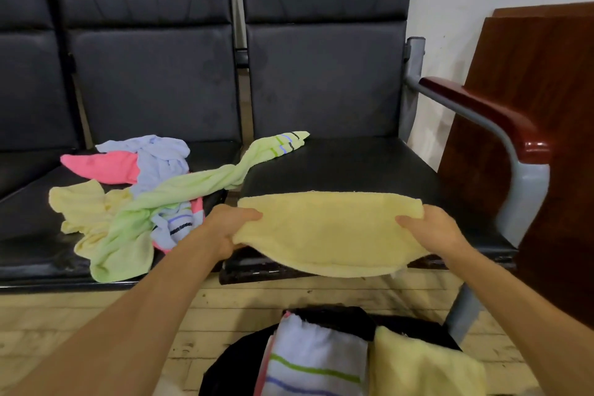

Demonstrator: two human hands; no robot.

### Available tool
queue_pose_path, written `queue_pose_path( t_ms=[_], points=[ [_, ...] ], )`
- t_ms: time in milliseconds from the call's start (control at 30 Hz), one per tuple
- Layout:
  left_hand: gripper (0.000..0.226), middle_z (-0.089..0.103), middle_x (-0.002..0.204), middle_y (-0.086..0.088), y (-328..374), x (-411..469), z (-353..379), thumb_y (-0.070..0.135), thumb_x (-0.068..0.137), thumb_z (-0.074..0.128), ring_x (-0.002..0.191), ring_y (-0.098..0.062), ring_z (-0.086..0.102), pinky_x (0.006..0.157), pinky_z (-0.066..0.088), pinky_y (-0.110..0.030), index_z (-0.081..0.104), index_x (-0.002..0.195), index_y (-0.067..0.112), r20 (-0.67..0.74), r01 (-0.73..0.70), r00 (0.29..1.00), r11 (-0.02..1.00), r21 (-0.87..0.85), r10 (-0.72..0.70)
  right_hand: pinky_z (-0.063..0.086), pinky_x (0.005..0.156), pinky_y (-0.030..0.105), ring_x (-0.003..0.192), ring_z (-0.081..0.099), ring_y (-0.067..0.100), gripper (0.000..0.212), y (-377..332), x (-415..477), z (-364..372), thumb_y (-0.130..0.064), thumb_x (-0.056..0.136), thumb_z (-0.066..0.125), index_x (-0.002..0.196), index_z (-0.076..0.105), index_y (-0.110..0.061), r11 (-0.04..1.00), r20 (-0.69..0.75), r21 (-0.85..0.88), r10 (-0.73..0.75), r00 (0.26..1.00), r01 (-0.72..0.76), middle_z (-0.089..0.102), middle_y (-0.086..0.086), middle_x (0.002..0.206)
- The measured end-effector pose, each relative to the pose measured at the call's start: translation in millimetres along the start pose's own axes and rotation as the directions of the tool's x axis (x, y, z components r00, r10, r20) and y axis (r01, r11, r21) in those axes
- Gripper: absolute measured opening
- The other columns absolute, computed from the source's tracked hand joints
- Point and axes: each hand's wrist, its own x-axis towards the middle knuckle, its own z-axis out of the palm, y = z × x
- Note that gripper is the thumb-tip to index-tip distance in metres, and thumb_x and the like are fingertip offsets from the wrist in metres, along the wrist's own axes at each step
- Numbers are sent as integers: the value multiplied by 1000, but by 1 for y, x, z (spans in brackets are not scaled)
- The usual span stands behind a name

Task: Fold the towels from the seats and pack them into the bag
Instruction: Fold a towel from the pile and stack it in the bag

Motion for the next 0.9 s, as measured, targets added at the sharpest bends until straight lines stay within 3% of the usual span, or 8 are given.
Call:
queue_pose_path(
  t_ms=[67,167,233,333,533,633,767,900],
  points=[
    [31,65,86,-14,3,-2,-8,6,86,67,69,-23,63,59,55,-31,60,114,-2,37,53,998,983,-176,-47,49,79,38,100,58,25,41,-4,0,1,-27,93,63,126,51,-6,959,8,272,81,997,-80,60,8,109],
    [9,64,71,1,7,-11,-18,13,92,60,55,-9,61,45,51,-18,61,100,14,85,62,996,938,-340,-35,55,82,46,96,64,29,62,-3,1,6,-26,84,74,133,44,-5,780,149,575,196,969,-246,64,14,107],
    [11,61,77,8,8,-15,-18,12,94,57,64,-4,57,53,51,-13,57,100,22,91,29,996,923,-384,7,55,77,45,91,63,27,66,-2,0,7,-20,85,74,138,36,-7,690,194,655,240,951,-308,60,14,100],
    [16,69,84,-4,12,-25,-12,16,93,58,76,-15,65,69,56,-30,60,108,13,83,-14,995,915,-404,52,55,67,39,91,64,25,49,-2,2,8,-11,85,72,129,50,-4,638,229,697,236,944,-329,62,15,103],
    [40,63,110,-11,35,-30,45,20,92,60,86,-21,63,55,53,-32,47,130,12,94,-45,993,956,-291,76,55,86,49,94,65,32,46,2,7,12,-16,77,79,117,57,-5,665,276,657,228,934,-356,65,16,106],
    [16,59,101,-12,44,-37,92,18,94,58,85,-24,59,66,54,-35,50,108,14,135,-44,989,984,-171,68,55,82,43,92,64,29,28,4,5,7,-16,89,68,112,56,-6,644,294,685,185,938,-342,64,13,101],
    [37,63,105,-13,41,-38,148,19,92,58,91,-25,62,64,53,-35,49,128,14,178,-87,980,996,-23,90,53,85,42,88,64,25,6,8,6,1,-12,95,58,96,58,-6,599,345,719,132,929,-352,64,12,94],
    [21,63,94,-12,24,-40,187,18,93,55,84,-23,60,69,51,-34,54,113,13,172,-98,983,983,154,71,53,87,42,86,64,24,8,11,8,-2,-10,95,57,89,61,-7,571,382,736,93,920,-364,66,11,88]
  ],
)
